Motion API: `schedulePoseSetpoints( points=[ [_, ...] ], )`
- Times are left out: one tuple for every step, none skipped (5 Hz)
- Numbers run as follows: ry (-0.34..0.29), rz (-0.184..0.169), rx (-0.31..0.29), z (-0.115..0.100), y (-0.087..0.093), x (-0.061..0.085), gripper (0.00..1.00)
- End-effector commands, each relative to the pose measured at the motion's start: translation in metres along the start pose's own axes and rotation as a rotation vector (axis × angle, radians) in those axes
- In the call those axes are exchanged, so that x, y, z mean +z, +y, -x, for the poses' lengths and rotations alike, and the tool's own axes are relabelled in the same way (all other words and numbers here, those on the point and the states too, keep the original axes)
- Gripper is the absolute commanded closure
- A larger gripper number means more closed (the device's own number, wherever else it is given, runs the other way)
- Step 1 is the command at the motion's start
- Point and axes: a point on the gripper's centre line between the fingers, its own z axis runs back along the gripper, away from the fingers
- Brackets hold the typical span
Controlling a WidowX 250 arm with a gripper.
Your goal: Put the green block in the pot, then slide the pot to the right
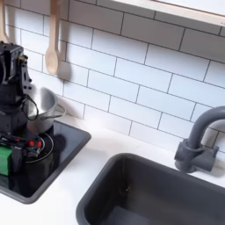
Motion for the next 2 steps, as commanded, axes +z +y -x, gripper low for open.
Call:
schedulePoseSetpoints(
  points=[
    [-0.039,0.029,-0.010,-0.005,-0.001,0.034,1.00],
    [-0.079,0.037,-0.005,-0.012,-0.001,0.049,1.00]
  ],
)
